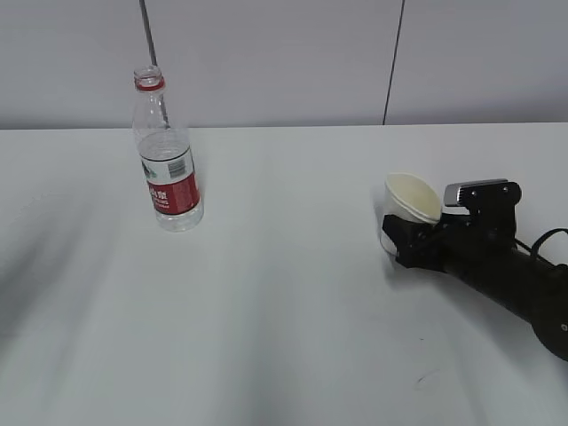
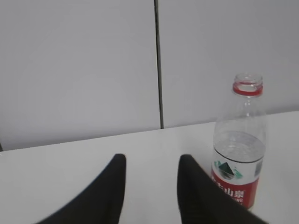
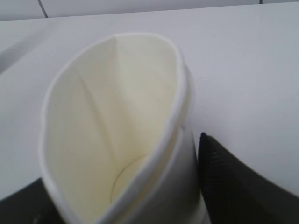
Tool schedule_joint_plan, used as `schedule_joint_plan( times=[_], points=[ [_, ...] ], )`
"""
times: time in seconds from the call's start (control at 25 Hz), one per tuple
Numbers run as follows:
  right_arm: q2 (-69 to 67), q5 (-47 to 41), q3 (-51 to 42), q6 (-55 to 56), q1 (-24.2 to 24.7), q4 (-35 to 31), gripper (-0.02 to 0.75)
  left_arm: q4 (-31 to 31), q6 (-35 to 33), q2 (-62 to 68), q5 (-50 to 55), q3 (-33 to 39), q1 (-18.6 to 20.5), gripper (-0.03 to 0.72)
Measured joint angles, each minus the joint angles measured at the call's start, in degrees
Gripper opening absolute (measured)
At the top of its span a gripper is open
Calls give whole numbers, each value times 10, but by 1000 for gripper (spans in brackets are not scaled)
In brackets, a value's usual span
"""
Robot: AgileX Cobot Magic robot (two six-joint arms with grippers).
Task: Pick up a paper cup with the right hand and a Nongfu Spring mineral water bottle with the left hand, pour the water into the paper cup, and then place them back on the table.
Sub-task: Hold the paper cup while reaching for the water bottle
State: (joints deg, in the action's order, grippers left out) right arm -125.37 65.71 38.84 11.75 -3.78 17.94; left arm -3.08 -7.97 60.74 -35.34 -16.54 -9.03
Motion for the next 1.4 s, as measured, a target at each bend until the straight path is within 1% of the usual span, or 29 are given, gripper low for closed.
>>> schedule_joint_plan(
  times=[0.2, 0.28, 0.32, 0.44, 0.52, 0.6, 0.76, 0.96, 1.04, 1.16, 1.32, 1.4],
  points=[
    [0, 0, 2, 0, 0, 0, 477, 91, 68, 42, -29, 0, 0, 244],
    [0, 0, 2, 0, 0, 0, 476, 116, 84, 71, -60, 0, 0, 275],
    [0, 0, 2, 0, 0, 0, 476, 124, 91, 85, -73, 0, 0, 302],
    [0, 0, 3, 0, 0, 7, 475, 136, 104, 138, -134, 0, 0, 448],
    [0, 0, 3, 0, 0, 14, 475, 141, 106, 171, -181, 0, 0, 522],
    [0, 0, 3, 0, 0, 17, 475, 151, 107, 208, -213, 0, 0, 559],
    [0, 1, 3, 0, 0, 30, 475, 191, 107, 296, -281, -8, 0, 578],
    [0, 1, 4, -1, 0, 75, 475, 202, 107, 392, -295, -44, 0, 580],
    [0, 1, 7, -1, 0, 103, 475, 203, 107, 417, -295, -61, -5, 580],
    [1, 1, 9, 0, 0, 130, 483, 203, 107, 445, -295, -85, -24, 581],
    [19, 1, 9, 0, 0, 135, 541, 182, 107, 467, -299, -103, -47, 582],
    [26, 1, 9, 0, 0, 136, 554, 163, 107, 477, -299, -108, -51, 582]
  ],
)
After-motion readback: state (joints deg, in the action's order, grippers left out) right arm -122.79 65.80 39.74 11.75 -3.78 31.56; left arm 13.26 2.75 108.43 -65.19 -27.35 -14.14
